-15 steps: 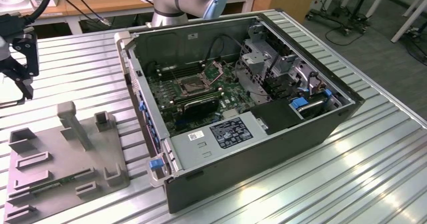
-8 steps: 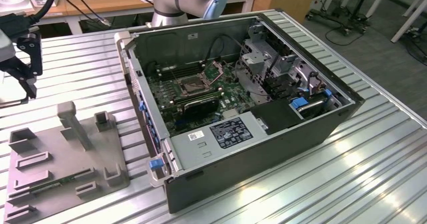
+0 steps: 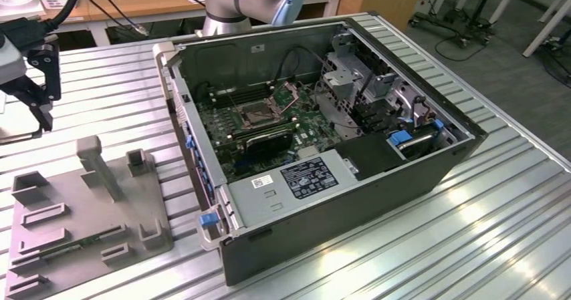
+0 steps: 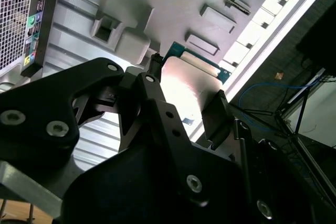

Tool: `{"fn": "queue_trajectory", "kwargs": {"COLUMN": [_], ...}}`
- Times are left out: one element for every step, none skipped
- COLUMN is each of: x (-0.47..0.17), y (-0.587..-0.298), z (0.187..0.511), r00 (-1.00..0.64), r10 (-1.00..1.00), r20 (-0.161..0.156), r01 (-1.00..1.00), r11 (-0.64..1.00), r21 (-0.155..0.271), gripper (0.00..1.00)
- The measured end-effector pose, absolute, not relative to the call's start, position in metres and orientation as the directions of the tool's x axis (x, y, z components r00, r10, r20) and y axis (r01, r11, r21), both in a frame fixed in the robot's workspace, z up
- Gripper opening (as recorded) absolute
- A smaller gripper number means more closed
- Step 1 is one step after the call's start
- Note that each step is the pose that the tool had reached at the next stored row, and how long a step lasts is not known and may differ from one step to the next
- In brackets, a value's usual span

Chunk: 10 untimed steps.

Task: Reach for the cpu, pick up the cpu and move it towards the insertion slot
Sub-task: 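Pick up the cpu and move it towards the insertion slot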

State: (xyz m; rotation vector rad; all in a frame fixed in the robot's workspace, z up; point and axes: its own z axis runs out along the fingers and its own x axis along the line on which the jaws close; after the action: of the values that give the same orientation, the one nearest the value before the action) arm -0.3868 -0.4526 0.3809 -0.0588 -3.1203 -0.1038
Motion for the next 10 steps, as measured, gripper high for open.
{"fn": "queue_trajectory", "kwargs": {"x": [-0.3864, -0.3860, -0.3856, -0.3852, -0.3848, -0.3843, -0.3839, -0.3836, -0.3832, -0.3828], "y": [-0.4526, -0.4526, -0.4526, -0.4526, -0.4526, -0.4526, -0.4526, -0.4526, -0.4526, -0.4526], "z": [0.3809, 0.3809, 0.3809, 0.3810, 0.3809, 0.3809, 0.3809, 0.3809, 0.3809, 0.3809], "r00": [-0.999, -0.999, -0.999, -0.999, -0.999, -0.999, -0.999, -0.999, -0.999, -0.999], "r10": [0.037, 0.037, 0.037, 0.037, 0.037, 0.037, 0.037, 0.037, 0.037, 0.037], "r20": [0.020, 0.020, 0.020, 0.020, 0.020, 0.020, 0.020, 0.020, 0.020, 0.020], "r01": [0.038, 0.038, 0.038, 0.038, 0.038, 0.038, 0.038, 0.038, 0.038, 0.038], "r11": [0.997, 0.997, 0.997, 0.997, 0.997, 0.997, 0.997, 0.997, 0.997, 0.997], "r21": [0.066, 0.066, 0.066, 0.066, 0.066, 0.066, 0.066, 0.066, 0.066, 0.066], "gripper": [0.55, 0.55, 0.55, 0.55, 0.55, 0.55, 0.55, 0.55, 0.55, 0.55]}}
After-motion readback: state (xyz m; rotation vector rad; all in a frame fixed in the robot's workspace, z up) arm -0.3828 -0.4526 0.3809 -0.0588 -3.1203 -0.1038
